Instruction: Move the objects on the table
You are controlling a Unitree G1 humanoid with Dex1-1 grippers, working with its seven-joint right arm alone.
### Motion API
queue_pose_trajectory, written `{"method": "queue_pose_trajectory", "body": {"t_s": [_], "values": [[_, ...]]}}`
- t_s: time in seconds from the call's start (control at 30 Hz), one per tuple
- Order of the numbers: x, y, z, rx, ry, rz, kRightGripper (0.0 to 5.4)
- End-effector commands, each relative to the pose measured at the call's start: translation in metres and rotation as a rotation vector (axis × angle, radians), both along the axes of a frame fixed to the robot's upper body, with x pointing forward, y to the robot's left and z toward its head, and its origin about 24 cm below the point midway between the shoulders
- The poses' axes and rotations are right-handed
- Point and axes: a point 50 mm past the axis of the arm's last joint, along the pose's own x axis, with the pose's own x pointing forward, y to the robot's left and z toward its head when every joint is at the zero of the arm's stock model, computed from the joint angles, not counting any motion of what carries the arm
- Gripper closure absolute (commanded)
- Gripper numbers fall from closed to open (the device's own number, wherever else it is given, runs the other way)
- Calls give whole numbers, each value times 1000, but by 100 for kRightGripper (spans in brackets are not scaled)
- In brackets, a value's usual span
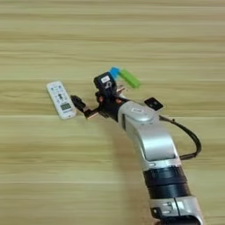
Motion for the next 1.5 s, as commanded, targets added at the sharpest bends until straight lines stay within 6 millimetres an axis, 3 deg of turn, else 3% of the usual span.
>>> {"method": "queue_pose_trajectory", "body": {"t_s": [0.03,0.53,1.5], "values": [[15,12,34,8,-135,28,3],[23,41,20,6,-75,100,3],[26,49,-11,-45,17,133,3]]}}
